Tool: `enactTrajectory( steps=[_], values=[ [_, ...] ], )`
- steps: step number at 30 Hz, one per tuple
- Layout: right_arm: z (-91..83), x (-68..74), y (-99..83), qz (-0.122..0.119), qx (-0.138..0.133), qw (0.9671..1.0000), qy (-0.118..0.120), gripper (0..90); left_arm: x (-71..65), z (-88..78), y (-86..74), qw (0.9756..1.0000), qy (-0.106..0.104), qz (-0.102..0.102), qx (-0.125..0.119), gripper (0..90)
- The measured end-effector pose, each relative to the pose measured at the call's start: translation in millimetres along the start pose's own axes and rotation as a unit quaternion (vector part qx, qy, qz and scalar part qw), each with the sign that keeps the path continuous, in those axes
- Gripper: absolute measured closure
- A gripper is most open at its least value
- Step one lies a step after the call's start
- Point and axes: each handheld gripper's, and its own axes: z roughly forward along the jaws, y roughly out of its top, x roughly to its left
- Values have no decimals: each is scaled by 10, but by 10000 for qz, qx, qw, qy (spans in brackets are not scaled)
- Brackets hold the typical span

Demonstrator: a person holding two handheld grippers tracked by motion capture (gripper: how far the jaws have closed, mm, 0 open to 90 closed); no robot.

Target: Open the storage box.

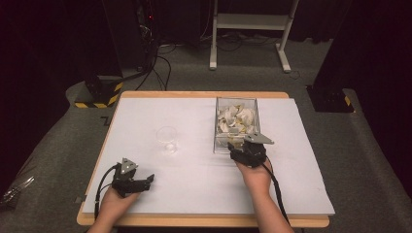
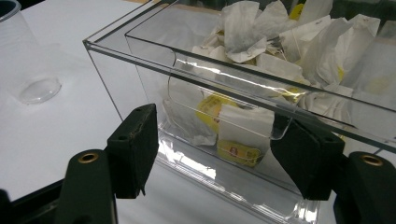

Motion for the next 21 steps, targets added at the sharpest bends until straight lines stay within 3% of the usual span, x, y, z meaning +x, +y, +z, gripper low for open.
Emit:
enactTrajectory(
  steps=[21],
  values=[
    [-126,77,-110,-19,-109,9999,-22,347,0,-1,0,10000,0,6,1,145]
  ],
)
